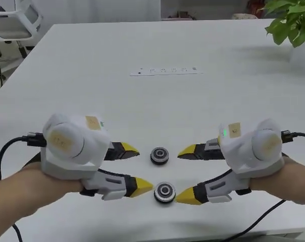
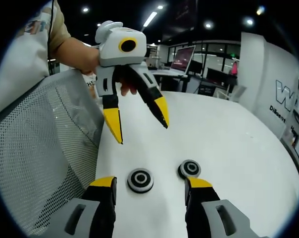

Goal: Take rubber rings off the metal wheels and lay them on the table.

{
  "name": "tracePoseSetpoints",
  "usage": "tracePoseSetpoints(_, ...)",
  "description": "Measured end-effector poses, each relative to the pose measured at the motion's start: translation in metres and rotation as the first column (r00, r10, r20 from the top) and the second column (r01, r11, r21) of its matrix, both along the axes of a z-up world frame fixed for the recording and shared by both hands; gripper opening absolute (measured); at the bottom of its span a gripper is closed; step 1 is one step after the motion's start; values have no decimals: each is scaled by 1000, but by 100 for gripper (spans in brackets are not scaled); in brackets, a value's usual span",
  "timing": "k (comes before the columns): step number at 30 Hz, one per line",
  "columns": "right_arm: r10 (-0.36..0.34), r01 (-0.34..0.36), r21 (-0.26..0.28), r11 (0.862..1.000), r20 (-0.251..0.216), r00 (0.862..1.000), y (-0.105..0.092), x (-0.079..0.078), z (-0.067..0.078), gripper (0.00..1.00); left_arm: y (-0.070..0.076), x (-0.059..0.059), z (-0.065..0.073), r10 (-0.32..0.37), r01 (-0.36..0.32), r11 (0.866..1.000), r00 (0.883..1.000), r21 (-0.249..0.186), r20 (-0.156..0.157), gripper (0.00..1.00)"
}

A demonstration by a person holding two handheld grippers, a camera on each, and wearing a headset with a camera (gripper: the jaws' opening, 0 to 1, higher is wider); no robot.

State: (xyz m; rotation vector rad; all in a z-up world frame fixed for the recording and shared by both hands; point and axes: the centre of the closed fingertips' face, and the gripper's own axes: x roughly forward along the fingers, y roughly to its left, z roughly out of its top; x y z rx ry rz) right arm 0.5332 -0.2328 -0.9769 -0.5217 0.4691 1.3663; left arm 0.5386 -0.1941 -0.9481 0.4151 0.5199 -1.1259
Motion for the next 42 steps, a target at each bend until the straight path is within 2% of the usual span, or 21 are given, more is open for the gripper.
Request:
tracePoseSetpoints(11,26,-27,-16,1000,-44,999,4,-5,-16,45,-14,-2,-19,-23,23,1000,999,5,-46,41)
tracePoseSetpoints(23,6,-6,-2,1000,-73,997,2,-3,-21,43,-31,-10,-38,-69,71,997,994,14,-84,26)
tracePoseSetpoints(27,9,-9,-10,1000,-76,997,1,-5,-24,43,-35,-11,-43,-84,86,996,993,25,-83,22)
tracePoseSetpoints(31,15,-16,-16,1000,-75,997,1,-7,-26,43,-36,-9,-50,-78,81,996,993,33,-94,19)
tracePoseSetpoints(36,17,-19,-18,1000,-77,997,1,-8,-27,43,-38,-14,-56,-88,93,994,991,50,-97,18)
tracePoseSetpoints(37,19,-20,-19,1000,-77,997,1,-8,-28,43,-39,-13,-56,-87,91,995,993,44,-86,18)
tracePoseSetpoints(39,20,-22,-21,1000,-78,997,1,-9,-29,43,-38,-11,-56,-74,78,996,993,43,-92,17)
tracePoseSetpoints(42,23,-24,-22,999,-83,996,2,-9,-31,42,-37,-9,-57,-67,71,996,995,47,-76,13)
